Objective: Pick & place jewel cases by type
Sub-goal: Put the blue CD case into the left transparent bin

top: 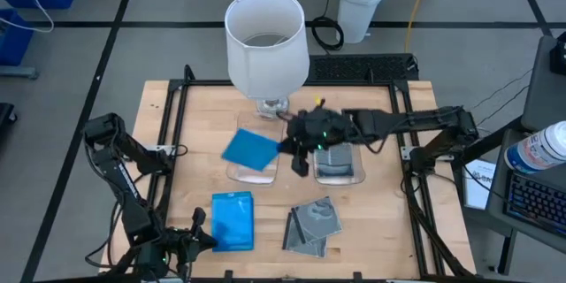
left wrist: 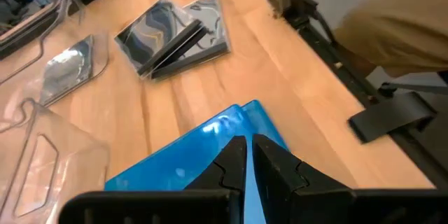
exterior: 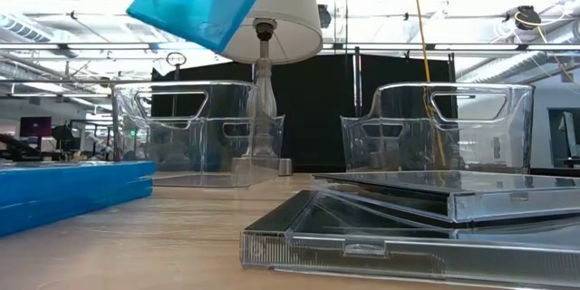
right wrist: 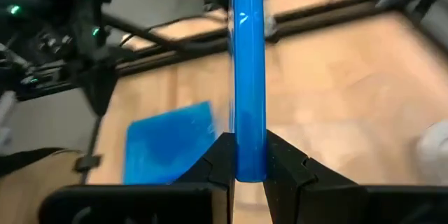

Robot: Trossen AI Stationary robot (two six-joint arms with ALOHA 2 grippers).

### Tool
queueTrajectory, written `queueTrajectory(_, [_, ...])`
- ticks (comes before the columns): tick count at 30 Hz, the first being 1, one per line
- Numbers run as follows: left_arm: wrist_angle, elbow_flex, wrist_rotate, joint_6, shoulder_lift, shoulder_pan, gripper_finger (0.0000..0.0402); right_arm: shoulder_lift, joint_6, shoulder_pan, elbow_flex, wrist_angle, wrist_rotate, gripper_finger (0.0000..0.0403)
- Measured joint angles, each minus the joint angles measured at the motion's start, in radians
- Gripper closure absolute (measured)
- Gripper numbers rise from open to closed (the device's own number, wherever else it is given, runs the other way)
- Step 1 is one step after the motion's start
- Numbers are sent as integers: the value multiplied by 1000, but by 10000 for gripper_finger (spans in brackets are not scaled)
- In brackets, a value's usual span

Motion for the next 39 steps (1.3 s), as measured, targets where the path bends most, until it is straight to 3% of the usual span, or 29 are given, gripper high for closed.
queueTrajectory(3, [-12,0,1,-6,0,10,366,27,-44,-46,85,-57,-16,362])
queueTrajectory(12, [-37,1,19,-8,-1,14,366,190,-29,-157,205,-261,-234,362])
queueTrajectory(18, [-42,1,20,-16,-1,14,366,266,-9,-215,208,-262,-274,363])
queueTrajectory(29, [-46,1,22,-34,-1,14,366,329,80,-305,209,-283,-472,361])
queueTrajectory(39, [-83,1,23,-71,-1,12,366,377,84,-309,209,-233,-498,361])
